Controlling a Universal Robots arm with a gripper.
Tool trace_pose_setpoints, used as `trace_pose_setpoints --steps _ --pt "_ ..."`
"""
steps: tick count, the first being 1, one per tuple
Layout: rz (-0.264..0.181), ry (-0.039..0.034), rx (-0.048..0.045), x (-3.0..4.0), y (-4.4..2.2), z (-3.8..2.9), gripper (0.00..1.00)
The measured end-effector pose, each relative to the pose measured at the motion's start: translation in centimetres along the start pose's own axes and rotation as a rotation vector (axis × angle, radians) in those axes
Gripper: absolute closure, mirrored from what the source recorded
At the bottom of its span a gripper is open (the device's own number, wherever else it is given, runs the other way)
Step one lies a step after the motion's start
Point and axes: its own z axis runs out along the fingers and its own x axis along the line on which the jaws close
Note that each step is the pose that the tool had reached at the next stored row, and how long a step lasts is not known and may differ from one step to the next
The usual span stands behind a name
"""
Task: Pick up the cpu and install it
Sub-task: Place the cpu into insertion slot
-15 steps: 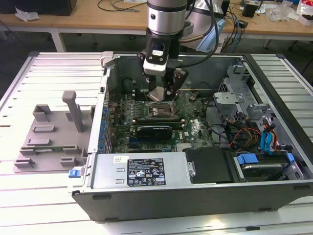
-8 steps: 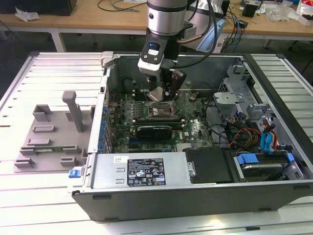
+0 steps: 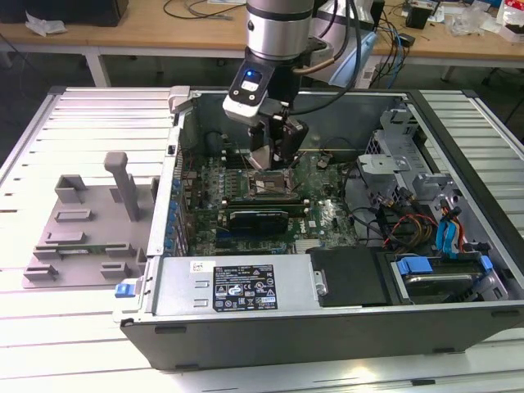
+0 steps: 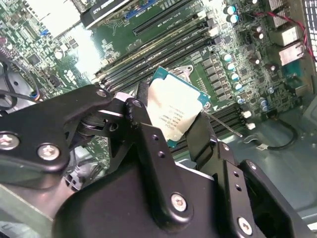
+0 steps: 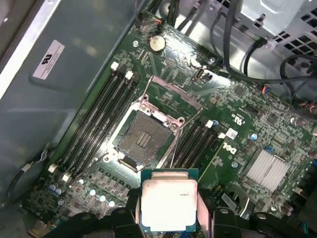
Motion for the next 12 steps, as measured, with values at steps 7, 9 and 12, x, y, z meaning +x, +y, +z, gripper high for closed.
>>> trace_pose_setpoints --steps 7,9,12 --pt "0.154 0.0044 0.0048 0.0 0.0 0.09 0.45" --pt "0.187 0.0053 0.0058 0.0 0.0 0.11 0.45" --pt "0.22 0.0063 0.0068 0.0 0.0 0.13 0.45"
